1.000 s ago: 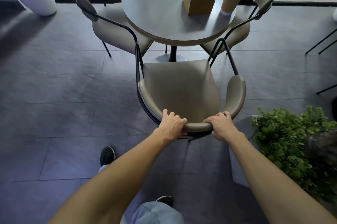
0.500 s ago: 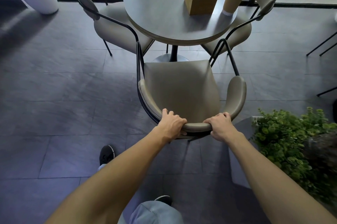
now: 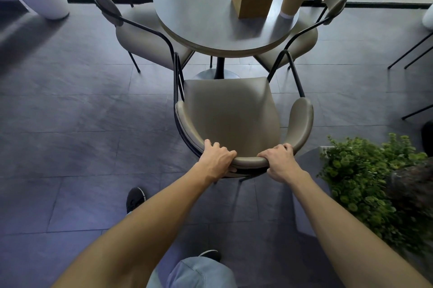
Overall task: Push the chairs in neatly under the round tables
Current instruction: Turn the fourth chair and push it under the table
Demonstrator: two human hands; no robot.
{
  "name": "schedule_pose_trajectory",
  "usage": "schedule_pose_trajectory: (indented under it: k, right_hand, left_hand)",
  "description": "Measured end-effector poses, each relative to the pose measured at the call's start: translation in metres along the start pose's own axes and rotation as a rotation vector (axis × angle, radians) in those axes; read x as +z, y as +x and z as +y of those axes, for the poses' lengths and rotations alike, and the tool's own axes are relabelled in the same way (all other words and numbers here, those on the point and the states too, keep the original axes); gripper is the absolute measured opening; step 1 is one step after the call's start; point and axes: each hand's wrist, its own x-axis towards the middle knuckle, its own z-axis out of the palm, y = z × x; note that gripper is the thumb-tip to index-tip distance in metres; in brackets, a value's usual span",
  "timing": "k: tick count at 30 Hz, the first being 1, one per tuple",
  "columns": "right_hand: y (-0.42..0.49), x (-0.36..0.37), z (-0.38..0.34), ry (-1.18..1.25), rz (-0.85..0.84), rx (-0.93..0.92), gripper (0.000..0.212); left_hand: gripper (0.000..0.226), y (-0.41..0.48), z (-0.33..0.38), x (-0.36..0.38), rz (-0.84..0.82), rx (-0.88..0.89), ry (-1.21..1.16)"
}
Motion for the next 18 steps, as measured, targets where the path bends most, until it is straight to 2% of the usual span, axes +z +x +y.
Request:
schedule_pose_trajectory:
  k: [5,8,14,18]
  right_hand:
    - [0.003,-0.002,0.001,0.015,-0.048,0.003,0.054]
    - [0.002,-0.003,0.003,0.012,-0.044,-0.012,0.055]
    - [0.000,-0.006,-0.003,-0.011,-0.025,0.004,0.050]
    - [0.000,-0.003,-0.003,0.001,-0.010,0.003,0.049]
  left_hand:
    - [0.032,0.000,0.007,-0.005,-0.049,-0.040,-0.054]
    - [0.032,-0.004,0.010,0.001,-0.020,-0.049,-0.087]
    - [0.025,-0.004,0.004,0.006,0.003,0.012,-0.077]
    - [0.032,-0.002,0.000,0.007,-0.016,0.059,-0.052]
